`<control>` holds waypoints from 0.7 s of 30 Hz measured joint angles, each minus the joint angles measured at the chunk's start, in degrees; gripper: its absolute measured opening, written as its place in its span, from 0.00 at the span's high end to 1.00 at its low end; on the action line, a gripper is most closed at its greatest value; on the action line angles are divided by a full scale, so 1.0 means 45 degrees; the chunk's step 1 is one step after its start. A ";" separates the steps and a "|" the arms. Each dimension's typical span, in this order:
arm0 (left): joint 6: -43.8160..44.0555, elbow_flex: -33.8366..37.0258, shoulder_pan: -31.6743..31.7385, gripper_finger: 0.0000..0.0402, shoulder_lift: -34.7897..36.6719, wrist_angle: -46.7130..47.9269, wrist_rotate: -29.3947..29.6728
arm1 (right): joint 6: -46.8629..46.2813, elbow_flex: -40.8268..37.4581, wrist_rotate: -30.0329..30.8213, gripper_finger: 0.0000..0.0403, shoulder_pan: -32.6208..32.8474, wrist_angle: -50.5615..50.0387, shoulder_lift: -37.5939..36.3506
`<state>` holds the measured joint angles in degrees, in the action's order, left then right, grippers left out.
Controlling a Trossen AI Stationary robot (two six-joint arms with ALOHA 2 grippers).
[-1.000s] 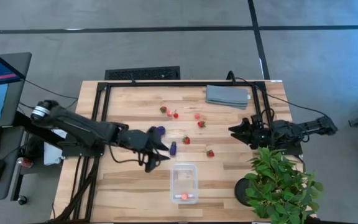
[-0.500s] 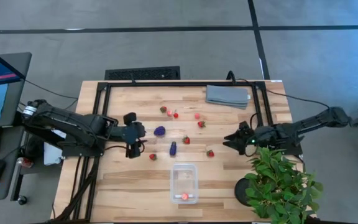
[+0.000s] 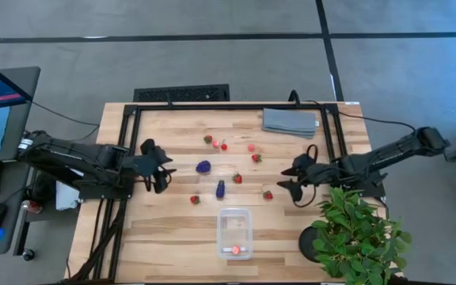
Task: Pick and placing Produce into tupperware
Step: Put the red strawberry into the transparent bin
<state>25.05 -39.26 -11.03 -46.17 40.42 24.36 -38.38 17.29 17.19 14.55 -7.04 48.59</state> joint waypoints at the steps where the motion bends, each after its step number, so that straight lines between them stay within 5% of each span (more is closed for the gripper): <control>1: 0.0152 0.0147 0.0005 0.56 0.0255 -0.0101 0.0118 | 0.0103 0.0111 -0.0005 0.29 0.0059 -0.0056 0.0298; 21: 0.0890 0.0441 0.0000 0.56 0.1433 -0.0208 0.1944 | 0.0202 0.0313 0.0049 0.29 0.1442 0.1468 0.3587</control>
<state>29.06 -37.28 -11.03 -39.72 39.49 33.11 -37.47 18.70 17.41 21.04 -0.43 64.73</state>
